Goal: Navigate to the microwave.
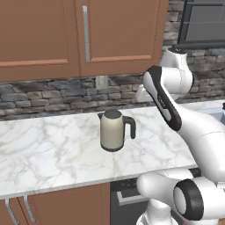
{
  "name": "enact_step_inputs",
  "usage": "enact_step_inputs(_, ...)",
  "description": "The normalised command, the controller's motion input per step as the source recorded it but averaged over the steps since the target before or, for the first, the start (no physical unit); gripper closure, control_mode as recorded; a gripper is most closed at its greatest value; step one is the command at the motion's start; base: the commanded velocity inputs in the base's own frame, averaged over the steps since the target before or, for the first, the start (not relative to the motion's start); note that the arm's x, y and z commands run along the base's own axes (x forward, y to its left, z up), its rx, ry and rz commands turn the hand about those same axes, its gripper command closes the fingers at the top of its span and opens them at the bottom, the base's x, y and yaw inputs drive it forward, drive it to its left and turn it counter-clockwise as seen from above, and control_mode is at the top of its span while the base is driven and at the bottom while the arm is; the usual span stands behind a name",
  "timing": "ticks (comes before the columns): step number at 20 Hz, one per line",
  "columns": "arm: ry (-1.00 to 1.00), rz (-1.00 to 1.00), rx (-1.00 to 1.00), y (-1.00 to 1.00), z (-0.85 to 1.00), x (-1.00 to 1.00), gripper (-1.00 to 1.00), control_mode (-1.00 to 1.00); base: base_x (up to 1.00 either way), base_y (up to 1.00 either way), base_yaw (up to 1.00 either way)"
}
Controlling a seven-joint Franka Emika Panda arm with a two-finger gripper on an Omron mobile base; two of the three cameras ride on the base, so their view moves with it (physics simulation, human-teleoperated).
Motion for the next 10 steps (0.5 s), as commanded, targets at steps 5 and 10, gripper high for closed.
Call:
enact_step_inputs(5, 0.01, 0.0, 0.0, 0.0, -0.01, -0.66, -1.0, -1.0, 0.0, 0.0, 0.0)
enact_step_inputs(10, -0.01, 0.0, 0.0, -0.02, -0.14, -1.0, -1.0, -1.0, 0.0, 0.0, 0.0)
